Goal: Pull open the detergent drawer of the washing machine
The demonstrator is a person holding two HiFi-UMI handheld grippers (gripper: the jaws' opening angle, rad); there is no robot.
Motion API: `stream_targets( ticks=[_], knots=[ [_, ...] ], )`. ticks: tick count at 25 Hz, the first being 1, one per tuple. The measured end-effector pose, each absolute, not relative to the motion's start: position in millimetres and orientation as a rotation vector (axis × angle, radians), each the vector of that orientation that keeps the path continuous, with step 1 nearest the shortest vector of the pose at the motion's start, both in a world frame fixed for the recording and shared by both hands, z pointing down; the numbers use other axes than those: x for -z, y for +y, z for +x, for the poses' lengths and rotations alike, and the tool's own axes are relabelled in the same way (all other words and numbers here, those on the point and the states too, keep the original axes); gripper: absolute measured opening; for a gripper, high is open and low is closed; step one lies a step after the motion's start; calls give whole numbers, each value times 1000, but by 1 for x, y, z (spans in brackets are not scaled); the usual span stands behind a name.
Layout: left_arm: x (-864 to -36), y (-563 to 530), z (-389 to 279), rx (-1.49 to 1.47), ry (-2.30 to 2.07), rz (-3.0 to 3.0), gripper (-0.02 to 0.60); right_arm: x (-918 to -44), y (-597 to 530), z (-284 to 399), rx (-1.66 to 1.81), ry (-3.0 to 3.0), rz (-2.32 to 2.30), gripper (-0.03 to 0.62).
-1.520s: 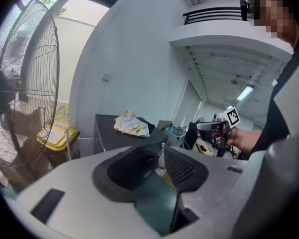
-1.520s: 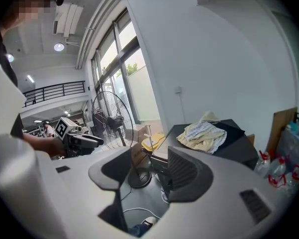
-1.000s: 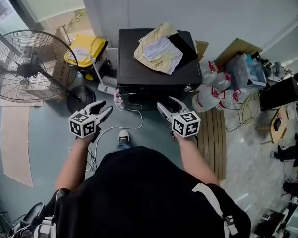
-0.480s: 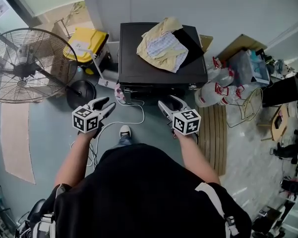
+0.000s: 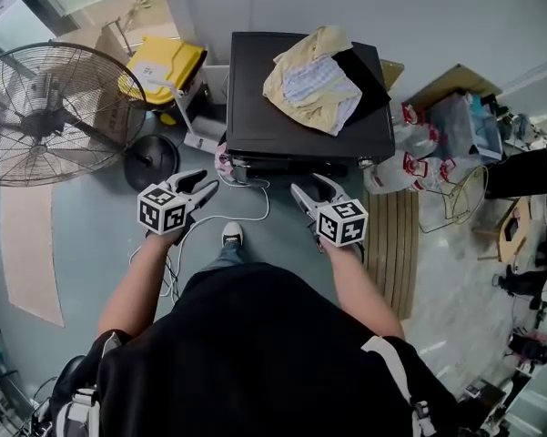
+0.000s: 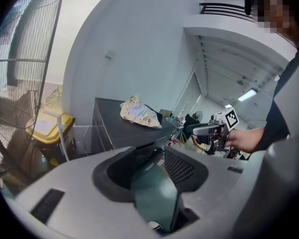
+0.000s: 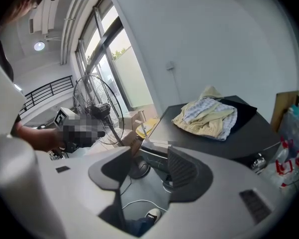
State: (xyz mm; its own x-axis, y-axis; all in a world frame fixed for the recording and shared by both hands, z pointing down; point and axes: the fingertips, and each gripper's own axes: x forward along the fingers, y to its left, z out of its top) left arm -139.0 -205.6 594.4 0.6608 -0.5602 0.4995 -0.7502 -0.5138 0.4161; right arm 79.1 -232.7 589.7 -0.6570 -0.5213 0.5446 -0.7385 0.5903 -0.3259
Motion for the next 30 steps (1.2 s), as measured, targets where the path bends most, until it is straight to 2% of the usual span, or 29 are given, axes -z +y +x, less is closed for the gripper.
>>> stream_targets(
  ticks=[30],
  knots=[
    [-687, -251, -131, -476, -858, 2160, 183, -693, -268, 60, -873, -2248, 988, 227]
  ],
)
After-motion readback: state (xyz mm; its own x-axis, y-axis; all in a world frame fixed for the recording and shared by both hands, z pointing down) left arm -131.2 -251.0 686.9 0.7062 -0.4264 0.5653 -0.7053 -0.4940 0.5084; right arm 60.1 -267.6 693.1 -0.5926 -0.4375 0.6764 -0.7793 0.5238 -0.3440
